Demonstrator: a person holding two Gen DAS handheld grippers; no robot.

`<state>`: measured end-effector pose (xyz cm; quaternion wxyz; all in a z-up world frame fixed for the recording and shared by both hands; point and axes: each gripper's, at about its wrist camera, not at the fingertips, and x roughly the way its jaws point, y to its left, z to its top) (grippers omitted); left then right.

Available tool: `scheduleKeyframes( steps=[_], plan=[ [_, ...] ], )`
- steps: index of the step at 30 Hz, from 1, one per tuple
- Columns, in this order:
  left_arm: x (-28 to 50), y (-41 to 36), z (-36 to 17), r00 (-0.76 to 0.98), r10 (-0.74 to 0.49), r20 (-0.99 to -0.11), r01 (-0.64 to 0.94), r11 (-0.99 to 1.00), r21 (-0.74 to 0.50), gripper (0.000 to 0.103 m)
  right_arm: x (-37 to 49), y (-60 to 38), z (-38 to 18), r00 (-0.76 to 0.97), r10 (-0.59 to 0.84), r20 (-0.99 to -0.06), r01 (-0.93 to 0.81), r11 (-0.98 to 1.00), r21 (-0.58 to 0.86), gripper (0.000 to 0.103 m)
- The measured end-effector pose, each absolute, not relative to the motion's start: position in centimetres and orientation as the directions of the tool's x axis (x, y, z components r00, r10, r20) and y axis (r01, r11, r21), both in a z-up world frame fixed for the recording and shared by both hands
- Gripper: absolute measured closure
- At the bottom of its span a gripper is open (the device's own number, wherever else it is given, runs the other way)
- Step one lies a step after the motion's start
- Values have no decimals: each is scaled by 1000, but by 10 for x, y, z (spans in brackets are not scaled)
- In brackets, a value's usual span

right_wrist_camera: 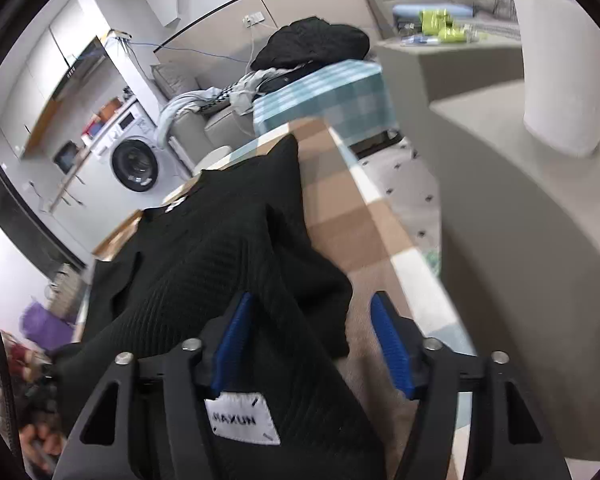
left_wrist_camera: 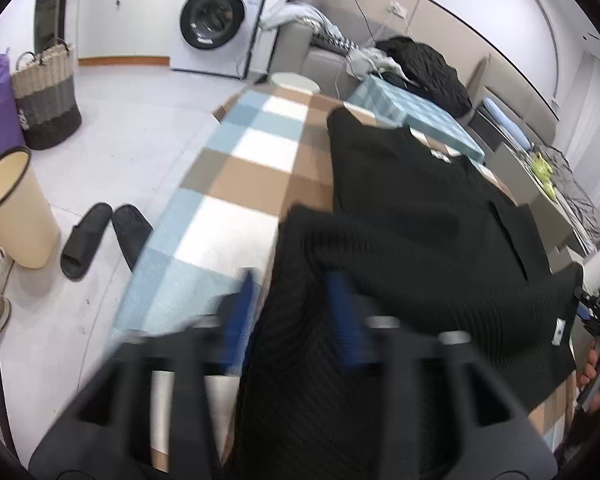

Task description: Fold small clothes

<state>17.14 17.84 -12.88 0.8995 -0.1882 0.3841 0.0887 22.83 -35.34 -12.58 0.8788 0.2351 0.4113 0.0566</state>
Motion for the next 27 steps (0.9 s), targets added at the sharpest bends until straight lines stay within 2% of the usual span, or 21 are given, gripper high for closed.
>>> scheduleKeyframes(
  steps=[2,5,10,11,12,13,14,15,18,27],
  plan=[
    [177,176,-134,678,-7,-735,-294,914,-280,38,230,-353,-134,638,327,-697,84,871,485,39],
    [191,170,-145,642,-55,-764,-271,916,-295,38,238,-346,-142,629,347,-696,65,868,492,34],
    [214,159,-157,628,-76,-775,-250,923,-293,38,253,-337,-151,623,350,-699,67,867,493,36],
    [218,157,-158,631,-75,-772,-244,926,-289,41,254,-334,-151,623,341,-704,65,874,481,43],
    [222,154,-159,632,-79,-771,-239,927,-290,51,255,-332,-151,621,340,-707,60,878,475,49],
    [225,153,-159,635,-76,-769,-236,928,-287,57,256,-330,-152,621,333,-710,56,884,463,53],
    [229,151,-160,634,-87,-768,-227,929,-292,73,256,-328,-152,624,322,-712,51,892,448,62],
    [230,149,-161,635,-102,-766,-217,928,-303,82,257,-326,-154,620,327,-713,41,894,445,70],
    [232,138,-156,642,-72,-763,-197,947,-255,88,259,-327,-154,619,337,-710,32,892,451,78],
    [203,134,-149,644,-59,-763,-178,958,-224,89,237,-324,-150,585,345,-734,5,903,429,80]
  ],
)
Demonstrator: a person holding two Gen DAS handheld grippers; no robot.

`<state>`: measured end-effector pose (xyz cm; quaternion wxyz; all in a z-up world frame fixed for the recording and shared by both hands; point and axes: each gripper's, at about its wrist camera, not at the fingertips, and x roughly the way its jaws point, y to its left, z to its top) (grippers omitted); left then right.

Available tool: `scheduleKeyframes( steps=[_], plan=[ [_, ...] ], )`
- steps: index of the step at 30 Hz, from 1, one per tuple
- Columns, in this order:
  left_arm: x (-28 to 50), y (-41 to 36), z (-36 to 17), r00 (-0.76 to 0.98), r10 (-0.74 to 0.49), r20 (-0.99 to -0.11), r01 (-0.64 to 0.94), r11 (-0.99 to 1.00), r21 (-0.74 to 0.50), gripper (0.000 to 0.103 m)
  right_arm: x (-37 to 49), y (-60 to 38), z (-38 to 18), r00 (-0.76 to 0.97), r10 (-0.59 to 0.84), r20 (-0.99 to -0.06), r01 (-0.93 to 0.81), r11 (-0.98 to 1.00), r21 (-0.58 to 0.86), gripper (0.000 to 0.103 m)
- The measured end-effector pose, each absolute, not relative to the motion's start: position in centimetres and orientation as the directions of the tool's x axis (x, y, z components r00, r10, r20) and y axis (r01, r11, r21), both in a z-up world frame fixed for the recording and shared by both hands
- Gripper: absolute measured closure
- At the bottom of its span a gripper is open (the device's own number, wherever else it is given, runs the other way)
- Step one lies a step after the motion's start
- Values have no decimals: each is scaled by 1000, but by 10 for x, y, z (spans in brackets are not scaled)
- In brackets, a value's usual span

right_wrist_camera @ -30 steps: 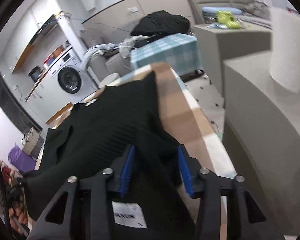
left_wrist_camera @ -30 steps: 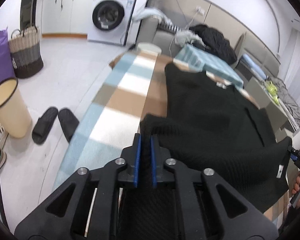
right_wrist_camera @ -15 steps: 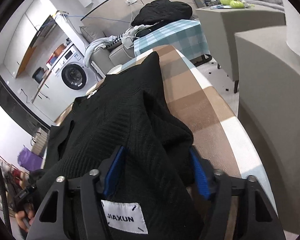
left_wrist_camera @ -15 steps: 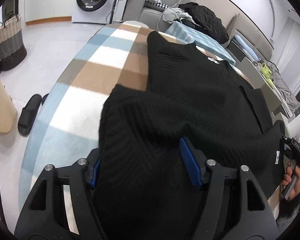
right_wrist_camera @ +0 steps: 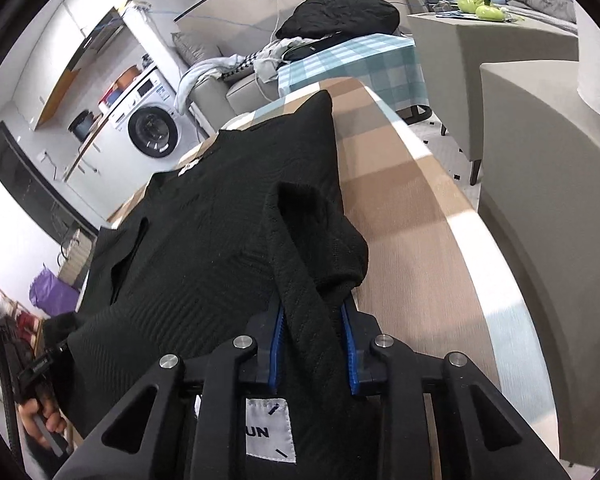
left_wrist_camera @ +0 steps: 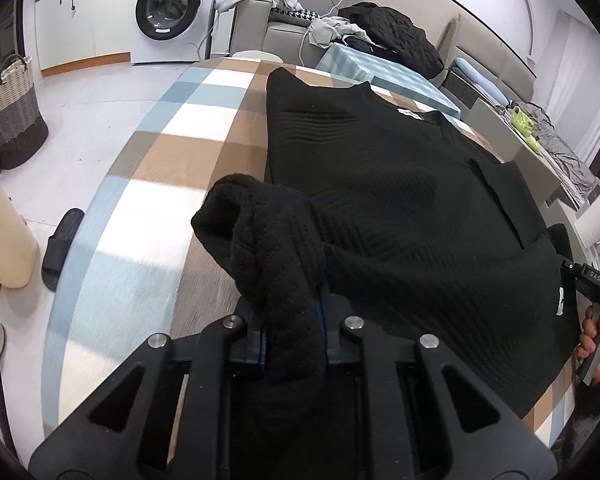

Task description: Fold small clothes

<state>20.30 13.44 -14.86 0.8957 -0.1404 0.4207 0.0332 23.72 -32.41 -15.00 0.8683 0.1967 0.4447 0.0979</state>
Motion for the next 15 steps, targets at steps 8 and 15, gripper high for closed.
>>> scheduleKeyframes(
  steps=[8,15],
  plan=[
    [143,132,-142,651,-37,-758,-166,968,-190,89,180,-323,-145,569,356,-741,-24,908,418,80],
    [94,134,-141,655,-51,-754,-159,966,-203,89,139,-323,-142,564,369,-739,-27,902,431,80]
  ],
)
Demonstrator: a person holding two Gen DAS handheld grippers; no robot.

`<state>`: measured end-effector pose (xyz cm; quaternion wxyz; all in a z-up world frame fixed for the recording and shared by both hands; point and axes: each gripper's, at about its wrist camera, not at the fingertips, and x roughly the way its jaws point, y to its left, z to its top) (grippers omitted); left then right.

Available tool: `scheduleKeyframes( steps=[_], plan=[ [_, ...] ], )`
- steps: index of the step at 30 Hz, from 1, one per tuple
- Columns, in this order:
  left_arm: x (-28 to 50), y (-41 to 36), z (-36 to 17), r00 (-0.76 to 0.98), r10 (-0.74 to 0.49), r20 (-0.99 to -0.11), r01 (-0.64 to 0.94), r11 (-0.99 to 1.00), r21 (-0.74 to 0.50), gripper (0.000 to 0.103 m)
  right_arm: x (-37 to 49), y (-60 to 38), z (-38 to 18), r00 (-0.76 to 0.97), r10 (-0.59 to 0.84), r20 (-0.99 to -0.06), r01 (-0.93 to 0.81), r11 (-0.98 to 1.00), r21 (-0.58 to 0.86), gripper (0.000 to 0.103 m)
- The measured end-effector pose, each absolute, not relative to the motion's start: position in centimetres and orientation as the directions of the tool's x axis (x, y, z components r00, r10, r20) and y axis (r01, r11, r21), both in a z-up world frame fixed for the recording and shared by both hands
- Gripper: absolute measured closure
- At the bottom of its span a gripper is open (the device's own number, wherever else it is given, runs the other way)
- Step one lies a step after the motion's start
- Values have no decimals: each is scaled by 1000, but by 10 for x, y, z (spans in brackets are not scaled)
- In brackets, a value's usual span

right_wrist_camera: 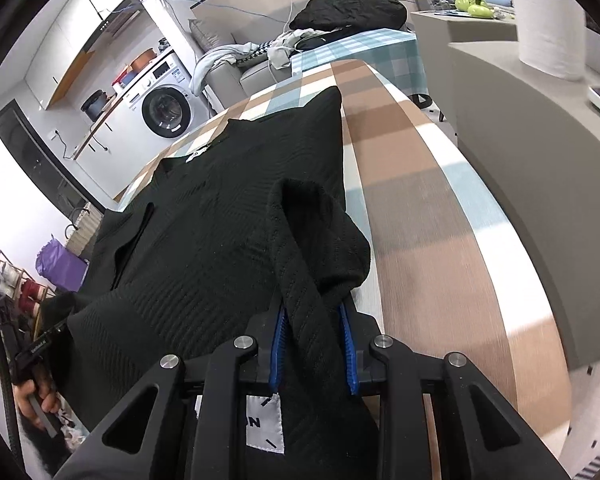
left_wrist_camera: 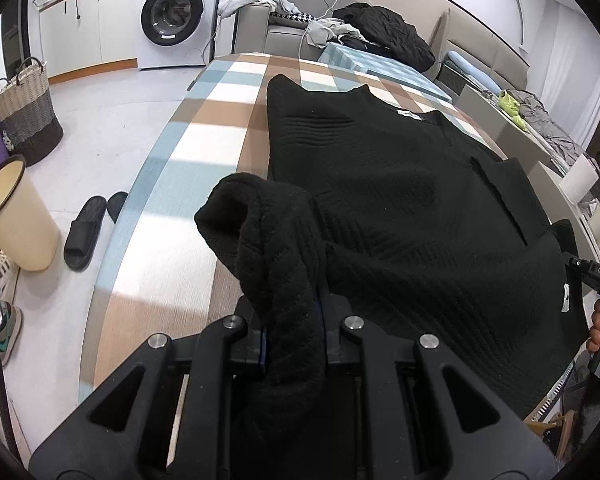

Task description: Fold small clothes

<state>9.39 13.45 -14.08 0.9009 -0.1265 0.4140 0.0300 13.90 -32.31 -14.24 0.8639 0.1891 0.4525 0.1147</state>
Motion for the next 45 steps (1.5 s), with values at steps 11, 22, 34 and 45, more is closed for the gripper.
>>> scheduleKeyframes(
  steps=[11,22,34,45],
  plan=[
    [53,157,-132,671,-28,-741,-213,950,-229,75,120,-338,-130,580,402,-709,-94,897,432,62],
    [19,154,-124,710,-17,-704,-195,956,-219,76,101,-325,-122,621,418,-663,-204,903,379,62],
    [11,149,-105,763,0,-647,-176,962,-209,99,115,-326,-121,670,416,-615,-224,903,367,100],
    [77,169,-70,813,6,-582,-194,946,-261,100,158,-337,-86,778,314,-545,-77,908,413,101]
  ],
)
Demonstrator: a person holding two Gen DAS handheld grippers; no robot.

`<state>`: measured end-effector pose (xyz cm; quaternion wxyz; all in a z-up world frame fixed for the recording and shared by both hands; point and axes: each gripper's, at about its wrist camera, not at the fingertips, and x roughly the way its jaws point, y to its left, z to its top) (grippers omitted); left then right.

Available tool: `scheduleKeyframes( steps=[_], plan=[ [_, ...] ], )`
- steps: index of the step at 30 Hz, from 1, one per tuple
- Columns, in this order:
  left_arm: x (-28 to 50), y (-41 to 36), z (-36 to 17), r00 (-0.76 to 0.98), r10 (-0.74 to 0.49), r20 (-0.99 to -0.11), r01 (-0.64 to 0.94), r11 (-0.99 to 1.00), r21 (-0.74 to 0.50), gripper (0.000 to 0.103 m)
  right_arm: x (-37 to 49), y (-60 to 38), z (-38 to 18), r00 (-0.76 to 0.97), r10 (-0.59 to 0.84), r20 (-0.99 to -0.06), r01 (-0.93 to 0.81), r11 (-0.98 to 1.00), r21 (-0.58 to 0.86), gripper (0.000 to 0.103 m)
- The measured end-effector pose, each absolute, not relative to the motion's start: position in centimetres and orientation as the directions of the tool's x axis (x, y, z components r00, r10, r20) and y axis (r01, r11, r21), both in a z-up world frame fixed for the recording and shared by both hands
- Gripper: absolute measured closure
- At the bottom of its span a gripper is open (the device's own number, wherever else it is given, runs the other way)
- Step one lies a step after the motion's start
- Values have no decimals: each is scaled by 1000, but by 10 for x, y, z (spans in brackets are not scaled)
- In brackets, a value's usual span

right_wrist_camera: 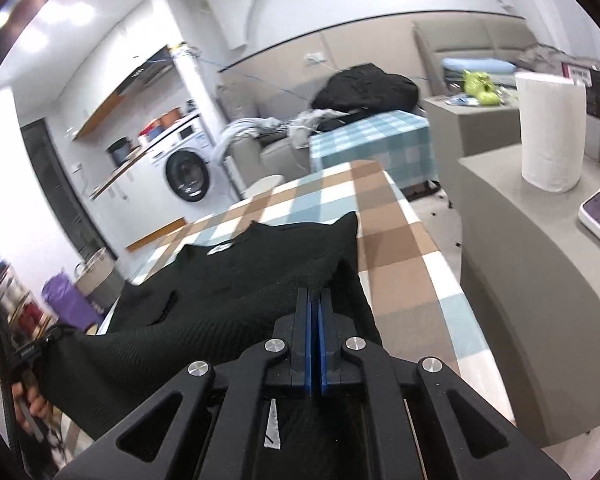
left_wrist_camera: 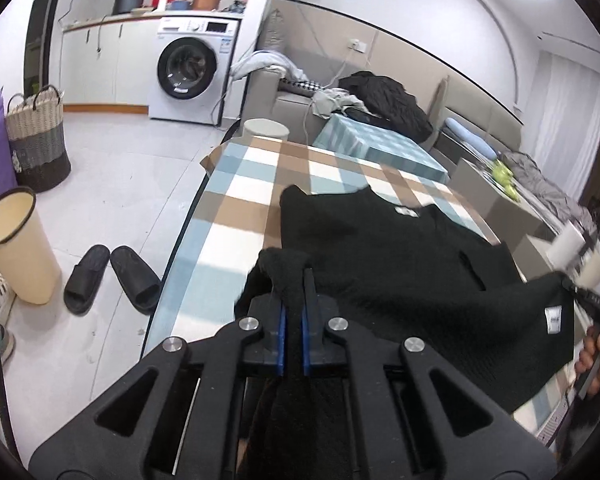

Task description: Fold small clothes

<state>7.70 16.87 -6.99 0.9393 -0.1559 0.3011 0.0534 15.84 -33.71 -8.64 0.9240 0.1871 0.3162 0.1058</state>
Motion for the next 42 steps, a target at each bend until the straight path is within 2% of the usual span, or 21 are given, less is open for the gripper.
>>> scheduleKeyframes(
  steps=[7,10,11,12,13,15,17,23,25,27,28,30,42],
  plan=[
    [134,184,-111,728,2,-685,-267,922,-281,100,196,-331,-118,725,203,-658,55,936,349,100],
    [135,185,-129,673,-14,-739,-292,913,-284,95,204,-333,-131,648,236,-724,65,930,361,90],
    [134,184,-133,664,-19,-748,-293,913,-284,88,201,-336,-132,644,250,-723,60,926,373,78],
    [131,183,-136,657,-19,-754,-296,913,-281,79,196,-341,-131,644,255,-722,60,923,380,58],
    [127,182,-137,651,-17,-759,-296,915,-274,73,190,-345,-131,646,259,-718,64,919,389,51],
    [119,179,-139,642,-28,-767,-284,920,-271,47,180,-351,-132,645,289,-707,49,908,417,49],
    [114,172,-143,638,-67,-767,-241,929,-282,43,174,-355,-136,624,337,-705,21,895,446,49],
    [118,151,-151,618,-89,-781,-185,949,-254,43,175,-346,-151,580,422,-697,-44,870,491,49],
    [122,147,-152,624,-106,-774,-167,950,-265,50,178,-338,-151,578,420,-699,-60,877,477,49],
    [125,141,-153,627,-89,-774,-161,957,-240,72,182,-331,-153,568,424,-705,-75,880,469,68],
    [126,140,-153,629,-86,-773,-157,959,-235,75,184,-327,-154,564,420,-711,-82,885,458,70],
    [126,139,-153,629,-100,-771,-153,956,-249,82,184,-321,-153,565,405,-718,-103,899,426,79],
    [84,131,-147,630,-75,-773,-129,971,-200,84,146,-321,-151,554,413,-723,-137,902,410,82]
  ],
)
